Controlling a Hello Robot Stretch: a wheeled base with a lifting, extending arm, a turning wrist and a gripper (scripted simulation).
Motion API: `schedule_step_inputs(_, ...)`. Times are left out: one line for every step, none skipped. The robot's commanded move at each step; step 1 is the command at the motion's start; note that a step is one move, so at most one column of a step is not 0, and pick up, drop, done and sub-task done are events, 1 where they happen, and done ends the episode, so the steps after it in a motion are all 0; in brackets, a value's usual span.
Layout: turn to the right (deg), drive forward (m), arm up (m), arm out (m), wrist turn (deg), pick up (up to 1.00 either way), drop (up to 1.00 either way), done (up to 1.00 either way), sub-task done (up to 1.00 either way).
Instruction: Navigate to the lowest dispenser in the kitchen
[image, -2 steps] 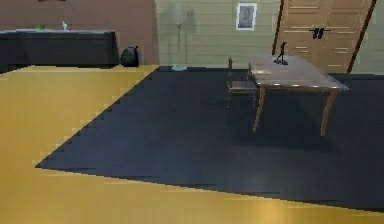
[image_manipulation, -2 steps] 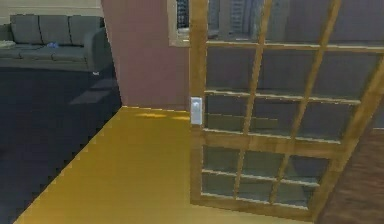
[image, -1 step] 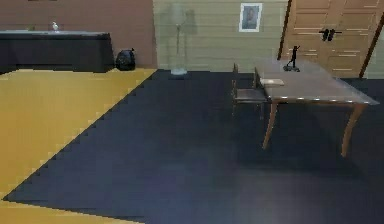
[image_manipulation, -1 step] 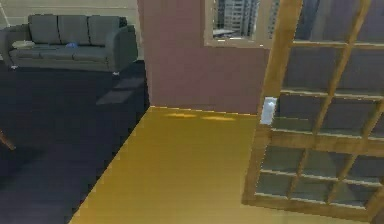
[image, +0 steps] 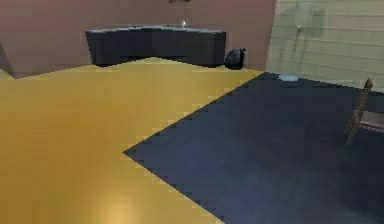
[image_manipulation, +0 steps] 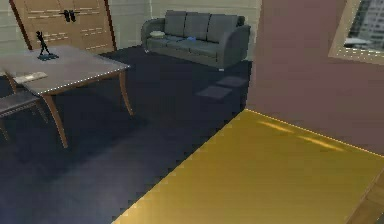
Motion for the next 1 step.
schedule_step_inputs(0.0,1.00,0.00,0.00,0.0,0.00,0.00,0.00,0.00)
